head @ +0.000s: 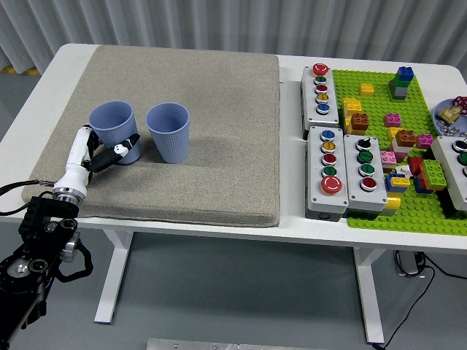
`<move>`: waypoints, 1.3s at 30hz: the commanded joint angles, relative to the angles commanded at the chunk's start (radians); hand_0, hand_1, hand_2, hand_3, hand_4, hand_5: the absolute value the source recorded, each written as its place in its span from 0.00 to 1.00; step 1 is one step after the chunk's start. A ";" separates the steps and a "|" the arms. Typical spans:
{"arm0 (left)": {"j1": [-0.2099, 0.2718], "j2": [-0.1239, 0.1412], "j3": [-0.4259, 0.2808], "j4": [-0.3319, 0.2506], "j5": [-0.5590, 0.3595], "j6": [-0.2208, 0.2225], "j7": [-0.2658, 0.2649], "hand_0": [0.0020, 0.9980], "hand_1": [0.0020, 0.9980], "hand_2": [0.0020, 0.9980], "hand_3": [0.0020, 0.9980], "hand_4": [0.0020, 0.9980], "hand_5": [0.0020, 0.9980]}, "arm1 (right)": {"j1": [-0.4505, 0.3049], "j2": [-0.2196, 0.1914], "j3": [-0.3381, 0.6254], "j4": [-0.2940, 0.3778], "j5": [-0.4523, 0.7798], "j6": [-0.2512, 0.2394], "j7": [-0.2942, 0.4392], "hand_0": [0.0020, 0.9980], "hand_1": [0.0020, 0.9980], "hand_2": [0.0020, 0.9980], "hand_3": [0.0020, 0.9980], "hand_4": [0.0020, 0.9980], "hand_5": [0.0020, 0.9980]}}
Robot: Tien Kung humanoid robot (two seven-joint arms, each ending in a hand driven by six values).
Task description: Pick cup pour cup place
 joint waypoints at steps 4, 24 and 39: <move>0.000 0.003 -0.001 -0.009 0.014 -0.012 0.005 0.72 0.79 0.92 0.97 0.96 0.44 | 0.001 0.000 -0.002 0.000 0.003 0.000 0.001 0.74 0.70 0.74 0.60 0.13 0.23; 0.026 0.022 -0.011 -0.072 0.057 -0.055 0.024 0.76 0.82 0.96 1.00 0.98 0.47 | 0.000 0.000 0.000 0.000 -0.001 -0.001 -0.001 0.74 0.70 0.74 0.60 0.13 0.22; 0.065 0.044 -0.029 -0.153 0.068 -0.068 0.032 0.81 0.87 0.99 1.00 1.00 0.52 | -0.004 0.001 0.004 0.000 -0.009 -0.002 -0.001 0.74 0.70 0.74 0.60 0.13 0.22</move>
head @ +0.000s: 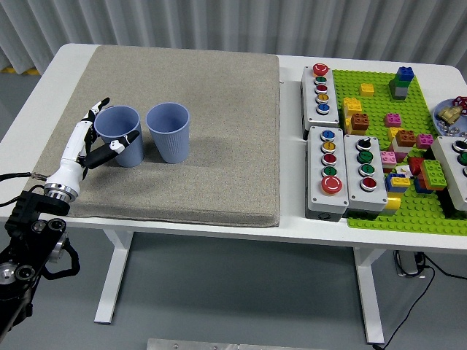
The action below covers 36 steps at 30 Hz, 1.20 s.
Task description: Pick cup pour cup place
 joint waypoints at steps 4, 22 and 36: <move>0.011 0.008 -0.010 -0.031 0.004 0.002 0.002 0.81 0.87 0.99 1.00 1.00 0.52 | -0.003 0.000 0.001 0.000 -0.003 0.000 0.000 0.74 0.70 0.74 0.60 0.13 0.22; -0.062 0.133 -0.221 -0.357 -0.100 0.098 0.064 0.84 0.85 0.97 0.99 1.00 0.56 | -0.013 -0.001 -0.003 0.000 0.004 -0.005 0.002 0.74 0.70 0.74 0.60 0.13 0.22; -0.307 0.150 -0.323 -0.343 -0.207 0.092 0.069 0.82 0.84 0.96 0.97 1.00 0.68 | -0.004 -0.008 -0.010 0.000 0.017 -0.011 0.009 0.74 0.69 0.74 0.60 0.13 0.21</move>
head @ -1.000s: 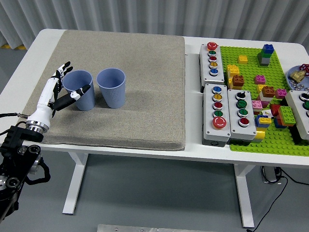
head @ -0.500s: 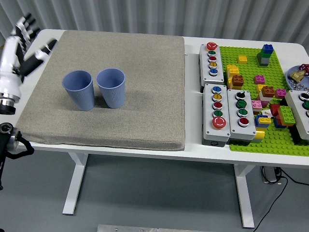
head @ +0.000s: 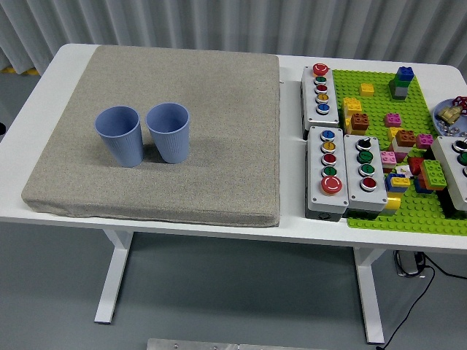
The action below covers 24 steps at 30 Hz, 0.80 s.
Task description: Pick cup pour cup place
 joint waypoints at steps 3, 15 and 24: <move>-0.003 -0.009 0.004 0.001 0.003 -0.006 -0.004 0.82 0.84 0.96 0.97 1.00 0.68 | 0.002 0.000 -0.002 0.000 0.004 -0.001 0.001 0.74 0.69 0.74 0.60 0.13 0.21; 0.011 -0.032 -0.013 0.056 -0.195 -0.102 0.064 0.87 0.86 0.96 0.95 0.72 0.94 | 0.003 0.002 0.003 0.000 -0.005 0.000 -0.002 0.74 0.69 0.74 0.60 0.13 0.21; 0.020 -0.033 -0.019 0.050 -0.182 -0.097 0.062 0.87 0.86 0.96 0.95 0.71 0.91 | 0.001 0.003 0.002 0.000 -0.004 0.000 -0.003 0.74 0.70 0.74 0.60 0.14 0.21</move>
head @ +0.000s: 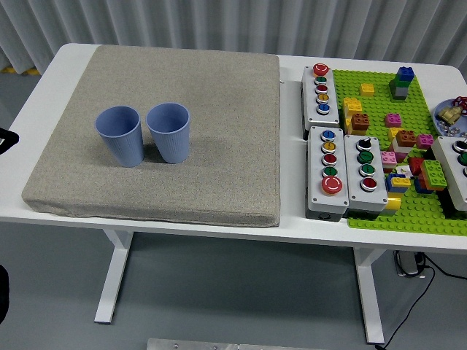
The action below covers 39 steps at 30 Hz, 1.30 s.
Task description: Pick cup pour cup place
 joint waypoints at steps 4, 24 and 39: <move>0.006 0.001 0.002 -0.005 0.007 0.000 0.002 0.87 0.86 0.96 0.95 0.71 0.91 | -0.004 0.001 0.000 0.000 -0.001 0.000 0.000 0.74 0.70 0.74 0.60 0.14 0.21; 0.026 -0.004 0.006 -0.030 0.015 0.017 -0.002 0.86 0.86 0.95 0.94 0.73 0.99 | -0.007 0.003 0.011 0.000 -0.007 -0.005 0.006 0.74 0.70 0.74 0.60 0.14 0.21; 0.024 -0.006 0.006 -0.036 0.021 0.013 0.001 0.86 0.86 0.95 0.94 0.74 1.00 | -0.006 0.002 0.019 0.000 -0.011 -0.007 0.010 0.74 0.70 0.74 0.60 0.14 0.21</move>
